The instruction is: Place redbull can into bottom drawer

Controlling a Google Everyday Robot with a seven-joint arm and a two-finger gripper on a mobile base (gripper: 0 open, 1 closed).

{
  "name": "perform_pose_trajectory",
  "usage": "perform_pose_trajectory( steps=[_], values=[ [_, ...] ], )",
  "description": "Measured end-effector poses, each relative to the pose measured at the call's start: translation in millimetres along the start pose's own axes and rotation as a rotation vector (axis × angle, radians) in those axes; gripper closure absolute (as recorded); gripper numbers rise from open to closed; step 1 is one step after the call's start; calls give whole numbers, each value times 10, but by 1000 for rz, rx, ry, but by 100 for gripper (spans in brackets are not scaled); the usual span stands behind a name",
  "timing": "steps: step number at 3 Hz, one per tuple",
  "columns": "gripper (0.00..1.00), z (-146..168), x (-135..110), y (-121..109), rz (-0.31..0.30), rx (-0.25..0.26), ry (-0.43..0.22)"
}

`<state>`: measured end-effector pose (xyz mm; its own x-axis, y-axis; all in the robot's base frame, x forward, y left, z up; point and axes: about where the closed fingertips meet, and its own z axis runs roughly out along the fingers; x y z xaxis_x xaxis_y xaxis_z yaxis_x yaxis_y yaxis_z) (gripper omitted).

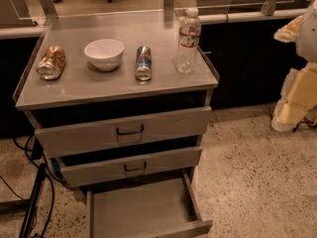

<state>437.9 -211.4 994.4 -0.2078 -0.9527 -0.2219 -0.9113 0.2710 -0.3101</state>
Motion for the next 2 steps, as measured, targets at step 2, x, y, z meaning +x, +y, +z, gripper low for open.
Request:
perform_pose_trajectory(
  steps=[2],
  values=[
    [0, 32, -132, -40, 3, -26, 44]
  ],
)
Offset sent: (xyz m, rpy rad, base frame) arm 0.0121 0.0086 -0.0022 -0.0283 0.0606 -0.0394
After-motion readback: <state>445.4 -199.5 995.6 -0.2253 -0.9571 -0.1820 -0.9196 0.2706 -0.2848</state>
